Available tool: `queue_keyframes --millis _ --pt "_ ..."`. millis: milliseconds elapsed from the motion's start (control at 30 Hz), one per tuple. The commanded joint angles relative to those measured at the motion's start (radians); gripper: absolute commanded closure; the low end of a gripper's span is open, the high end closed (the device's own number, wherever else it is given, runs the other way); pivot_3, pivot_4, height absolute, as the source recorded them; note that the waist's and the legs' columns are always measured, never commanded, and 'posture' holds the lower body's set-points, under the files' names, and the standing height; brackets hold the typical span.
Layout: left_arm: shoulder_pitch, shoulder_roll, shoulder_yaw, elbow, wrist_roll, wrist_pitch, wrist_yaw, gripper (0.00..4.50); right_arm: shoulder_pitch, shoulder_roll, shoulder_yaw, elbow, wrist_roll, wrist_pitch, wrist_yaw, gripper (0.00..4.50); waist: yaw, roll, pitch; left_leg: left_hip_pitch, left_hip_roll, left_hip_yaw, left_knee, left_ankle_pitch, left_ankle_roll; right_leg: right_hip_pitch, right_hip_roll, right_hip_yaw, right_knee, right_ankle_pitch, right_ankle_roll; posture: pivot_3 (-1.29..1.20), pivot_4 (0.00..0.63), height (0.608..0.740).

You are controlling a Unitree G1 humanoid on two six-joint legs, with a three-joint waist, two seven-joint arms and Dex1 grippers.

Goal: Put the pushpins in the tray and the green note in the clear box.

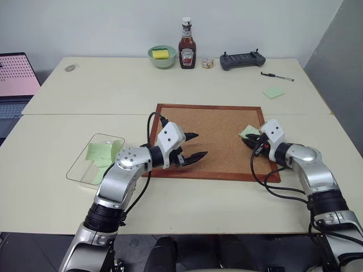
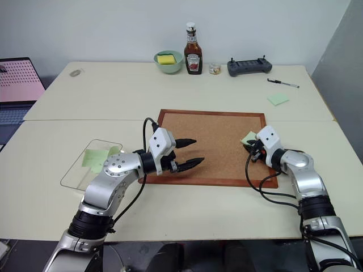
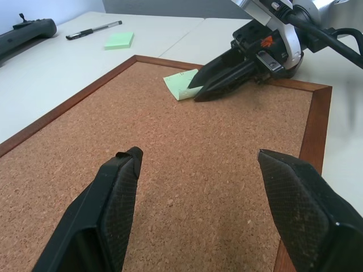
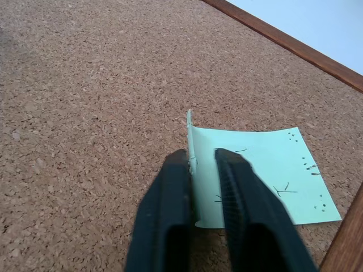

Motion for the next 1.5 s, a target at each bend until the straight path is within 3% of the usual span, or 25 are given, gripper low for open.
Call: queue_keyframes --millis 33,367,600,800,1233,1500 --pt "-0.008 0.004 -0.013 -0.013 0.007 -0.025 -0.002 1.04 -0.018 -0.013 -0.005 -0.021 -0.017 -0.04 0.013 4.47 0.0 0.0 0.0 0.0 0.0 0.0 0.0 0.0 0.0 0.0 0.0 0.0 0.0 0.0 0.0 0.0 0.15 0.74" --pt "-0.019 0.011 -0.025 0.035 0.036 -0.085 -0.007 1.04 0.01 -0.002 -0.005 -0.134 0.04 0.009 0.091 4.47 -0.001 0.0 0.0 0.0 0.0 0.0 0.0 0.0 0.0 0.0 0.0 0.0 0.0 0.0 0.0 0.0 0.15 0.74" --pt "-0.08 0.007 -0.016 0.187 0.054 -0.204 -0.05 1.04 0.057 -0.014 0.022 -0.321 0.093 0.105 0.162 4.47 0.0 0.0 0.0 0.0 0.0 0.0 0.0 0.0 0.0 0.0 0.0 0.0 0.001 0.0 0.0 0.0 0.15 0.74" --pt "-0.13 0.004 -0.037 0.3 0.073 -0.337 -0.113 0.01 0.064 -0.013 0.025 -0.412 0.127 0.18 0.18 4.5 -0.001 0.0 0.0 0.0 0.0 0.0 0.001 0.0 0.0 0.0 0.0 0.0 0.001 0.0 0.0 0.0 0.15 0.74" --pt "-0.225 -0.064 -0.083 0.547 0.156 -0.624 -0.151 0.01 0.074 -0.008 0.065 -0.524 0.172 0.289 0.202 4.5 0.0 0.0 0.0 -0.002 0.0 -0.001 0.002 0.0 0.0 -0.003 0.0 0.0 0.003 0.0 0.0 0.0 0.15 0.74" --pt "-0.278 -0.109 -0.087 0.667 0.175 -0.712 -0.169 0.01 0.071 -0.004 0.081 -0.558 0.195 0.334 0.195 4.5 -0.001 0.0 0.0 -0.005 -0.001 -0.001 0.003 0.0 0.0 -0.005 0.0 -0.001 0.004 0.0 0.0 0.0 0.15 0.74"
